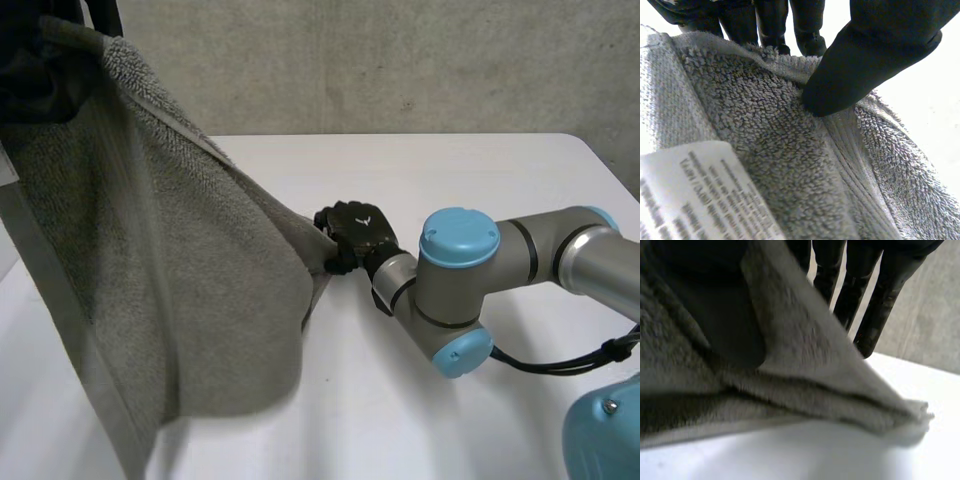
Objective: Fold the towel.
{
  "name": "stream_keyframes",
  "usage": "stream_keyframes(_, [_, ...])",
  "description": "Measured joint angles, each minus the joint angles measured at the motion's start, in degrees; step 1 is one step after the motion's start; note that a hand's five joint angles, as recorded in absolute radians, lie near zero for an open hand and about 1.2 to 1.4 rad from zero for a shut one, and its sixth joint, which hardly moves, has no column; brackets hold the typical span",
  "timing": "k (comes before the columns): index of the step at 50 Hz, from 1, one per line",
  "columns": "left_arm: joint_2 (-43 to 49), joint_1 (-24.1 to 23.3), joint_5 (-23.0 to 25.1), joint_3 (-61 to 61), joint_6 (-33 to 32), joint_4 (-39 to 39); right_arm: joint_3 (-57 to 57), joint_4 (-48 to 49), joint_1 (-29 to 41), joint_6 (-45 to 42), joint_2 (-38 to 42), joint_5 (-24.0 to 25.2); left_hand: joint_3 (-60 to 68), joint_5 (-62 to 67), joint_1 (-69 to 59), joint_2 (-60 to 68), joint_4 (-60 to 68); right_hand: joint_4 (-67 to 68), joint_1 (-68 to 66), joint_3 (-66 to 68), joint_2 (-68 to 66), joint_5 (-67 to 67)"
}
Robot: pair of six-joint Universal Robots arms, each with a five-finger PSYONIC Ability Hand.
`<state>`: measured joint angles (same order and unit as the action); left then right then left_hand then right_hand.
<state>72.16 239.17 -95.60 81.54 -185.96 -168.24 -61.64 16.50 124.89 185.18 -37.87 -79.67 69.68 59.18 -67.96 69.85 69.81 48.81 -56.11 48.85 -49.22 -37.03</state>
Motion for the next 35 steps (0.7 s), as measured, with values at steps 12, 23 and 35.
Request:
stream_keyframes(12, [0.16,3.96,0.25,1.94,1.17,-0.25,-4.69,7.55,-9.31,6.72,-11.90,-0.04,0.00,0.00,0.00,0.00,0.01,19.48,-22.40,19.24,-18.65,-19.07])
stream_keyframes(23, [3.14,10.27,0.71,4.98,1.28,-2.92,-17.54,11.22,-19.61,-0.76,-39.74,1.94,0.00,0.00,-0.25,0.00,0.01,19.52,-22.58,19.25,-18.65,-19.41])
stream_keyframes(35, [13.18,12.44,0.83,5.26,0.90,-5.26,-13.93,-27.69,-22.40,-31.67,-50.62,8.22,0.00,0.00,-0.25,0.00,0.01,19.52,-22.58,19.25,-18.65,-19.57])
